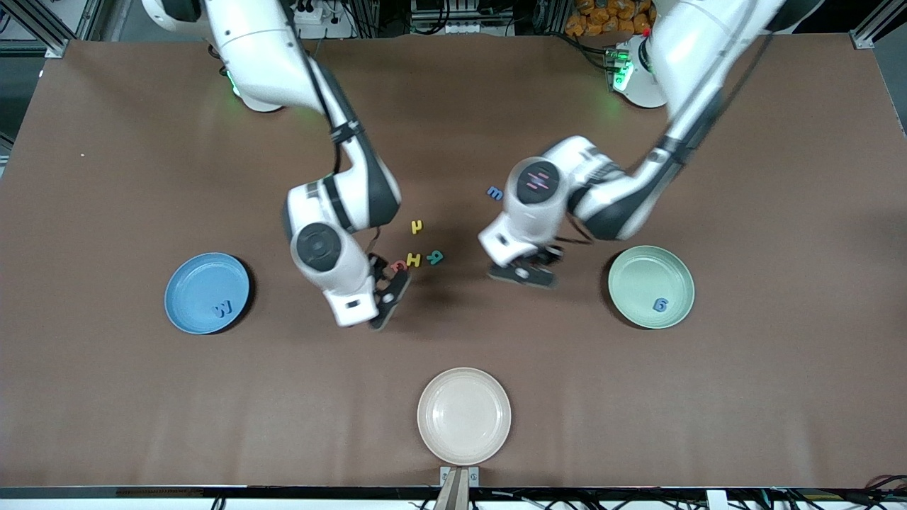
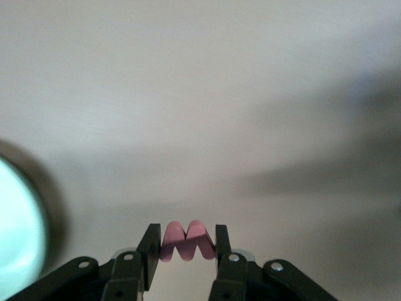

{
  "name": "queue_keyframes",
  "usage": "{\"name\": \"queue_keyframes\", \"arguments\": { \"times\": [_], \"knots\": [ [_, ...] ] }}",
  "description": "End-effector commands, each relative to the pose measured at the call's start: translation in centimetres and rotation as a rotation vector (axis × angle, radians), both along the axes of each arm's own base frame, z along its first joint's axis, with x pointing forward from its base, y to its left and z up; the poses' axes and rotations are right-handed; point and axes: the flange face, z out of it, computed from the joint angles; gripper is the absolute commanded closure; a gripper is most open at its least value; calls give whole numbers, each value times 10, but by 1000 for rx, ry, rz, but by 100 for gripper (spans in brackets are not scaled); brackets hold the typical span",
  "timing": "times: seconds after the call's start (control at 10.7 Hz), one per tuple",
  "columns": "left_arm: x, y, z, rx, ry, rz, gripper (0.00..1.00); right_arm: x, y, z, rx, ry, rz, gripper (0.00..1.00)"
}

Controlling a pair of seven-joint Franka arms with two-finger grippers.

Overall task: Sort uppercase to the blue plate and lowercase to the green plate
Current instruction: 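Drop the m on the green plate while the right gripper returns to letters, then move the left gripper to the blue w while the right gripper nears the Q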

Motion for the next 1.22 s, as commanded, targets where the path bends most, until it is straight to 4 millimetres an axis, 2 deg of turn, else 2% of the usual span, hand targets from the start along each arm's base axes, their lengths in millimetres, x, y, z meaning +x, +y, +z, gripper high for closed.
{"name": "queue_keyframes", "arguments": {
  "times": [0.0,0.09,0.19,0.28,0.38,0.56,0.66,0.84,0.94,1.03,1.13],
  "knots": [
    [42,98,-2,-3,29,-47,91,-15,20,-15,-8,0,53,0],
    [53,128,-10,0,46,-96,90,-20,25,-24,-10,12,97,0],
    [62,167,-28,32,69,-97,90,-20,23,-29,-8,21,140,0],
    [66,188,-43,49,91,-83,89,-20,22,-33,-12,27,174,0],
    [67,202,-57,57,111,-63,86,-26,17,-44,-19,46,187,0],
    [56,199,-74,63,147,-58,86,-36,8,-66,-31,41,185,0],
    [48,196,-81,70,164,-51,84,-43,9,-72,-27,38,188,0],
    [43,202,-86,82,178,-48,54,-50,19,-73,-23,38,203,0],
    [45,201,-83,80,170,-44,31,-54,23,-75,-23,33,210,0],
    [46,197,-74,83,155,-50,21,-58,26,-75,-21,25,208,0],
    [46,194,-69,93,159,-53,3,-61,28,-76,-21,24,210,0]
  ]
}}
